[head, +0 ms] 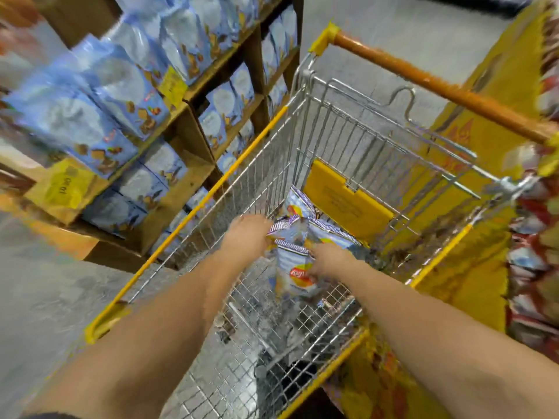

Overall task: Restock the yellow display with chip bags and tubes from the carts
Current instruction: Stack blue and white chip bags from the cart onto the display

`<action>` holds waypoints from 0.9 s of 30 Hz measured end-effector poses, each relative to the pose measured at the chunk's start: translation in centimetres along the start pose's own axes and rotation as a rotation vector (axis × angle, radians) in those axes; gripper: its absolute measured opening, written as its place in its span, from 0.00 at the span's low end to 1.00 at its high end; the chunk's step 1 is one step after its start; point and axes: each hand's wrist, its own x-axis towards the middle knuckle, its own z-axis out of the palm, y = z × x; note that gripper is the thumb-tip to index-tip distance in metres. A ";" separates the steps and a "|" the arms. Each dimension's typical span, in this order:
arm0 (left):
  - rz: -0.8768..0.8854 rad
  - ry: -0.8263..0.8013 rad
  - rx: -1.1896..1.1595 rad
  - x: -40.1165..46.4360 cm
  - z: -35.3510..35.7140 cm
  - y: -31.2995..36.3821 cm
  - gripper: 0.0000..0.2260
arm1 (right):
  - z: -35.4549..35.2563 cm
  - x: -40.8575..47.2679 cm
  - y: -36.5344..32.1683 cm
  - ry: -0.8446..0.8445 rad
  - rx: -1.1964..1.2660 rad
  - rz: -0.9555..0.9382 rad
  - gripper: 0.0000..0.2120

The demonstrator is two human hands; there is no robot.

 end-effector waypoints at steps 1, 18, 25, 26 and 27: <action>-0.029 0.057 -0.048 -2.3 -1.1 0.2 0.14 | -0.1 -2.1 -0.4 0.042 -0.014 -0.011 0.18; -0.161 0.677 -0.122 -35.6 -24.2 10.7 0.10 | 0.0 -43.4 -0.7 0.817 0.161 -0.054 0.27; 0.061 0.643 -0.037 -38.7 -27.8 22.7 0.16 | 3.0 -56.4 9.7 0.823 0.334 0.084 0.17; 0.099 0.629 -0.041 -38.8 -27.9 25.2 0.17 | 3.9 -58.2 11.9 0.820 0.371 0.108 0.17; 0.138 0.612 -0.049 -38.7 -27.8 27.6 0.18 | 4.6 -59.9 13.9 0.815 0.403 0.125 0.18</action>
